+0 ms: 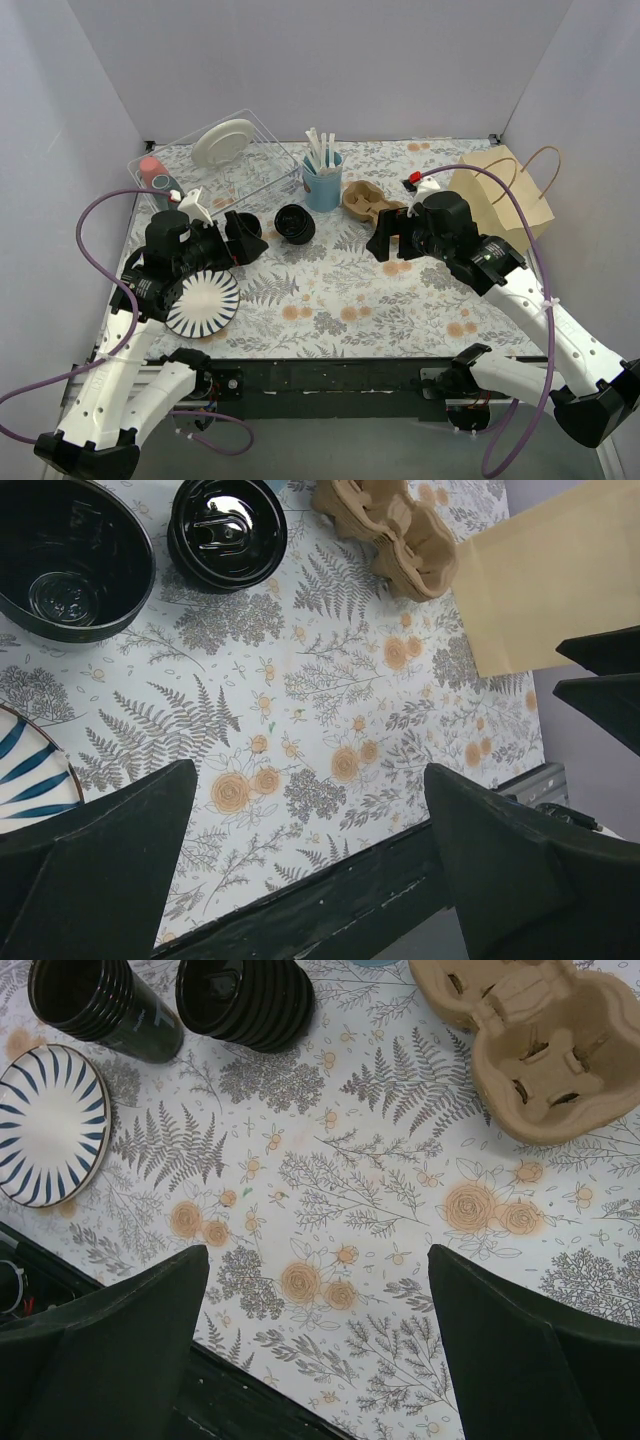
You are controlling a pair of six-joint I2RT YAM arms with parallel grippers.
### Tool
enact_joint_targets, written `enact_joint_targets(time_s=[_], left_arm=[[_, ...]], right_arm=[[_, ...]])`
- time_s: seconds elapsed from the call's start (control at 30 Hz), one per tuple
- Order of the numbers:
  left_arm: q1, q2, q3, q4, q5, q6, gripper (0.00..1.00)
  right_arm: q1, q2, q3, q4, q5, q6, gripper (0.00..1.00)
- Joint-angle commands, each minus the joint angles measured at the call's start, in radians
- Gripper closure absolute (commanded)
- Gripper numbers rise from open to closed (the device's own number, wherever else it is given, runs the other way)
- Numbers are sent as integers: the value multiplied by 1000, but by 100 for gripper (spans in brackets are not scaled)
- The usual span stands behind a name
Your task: Pack the takeout coffee
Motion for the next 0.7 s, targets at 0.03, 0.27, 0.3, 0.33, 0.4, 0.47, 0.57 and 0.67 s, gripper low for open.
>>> enact_joint_targets(time_s=[0.03,0.27,0.3,0.33,0.4,0.47,0.57,0.67], left_arm=[[2,-10,16,3,-56,-16,2],[4,44,27,-23,-145,-54,3],[4,50,27,-20,-168,-56,3],[4,62,31,-21,-182,-56,4],[2,114,71,-50,-293,-58,6],[5,195,112,-102,-382,-58,11],[5,274,192,-147,-504,-45,31],[8,338,228,-158,-539,-42,42]], right_arm=[[-4,-28,28,14,10,13,1],[-5,-48,15,11,2,-2,1],[-4,-52,9,16,2,-4,1],[-4,-62,4,17,2,-5,1],[-4,-68,-7,18,-1,-19,1],[-4,-75,-11,8,-7,-28,2],[-4,-80,-28,2,-28,-39,3],[-4,-86,-51,16,-106,-66,7]])
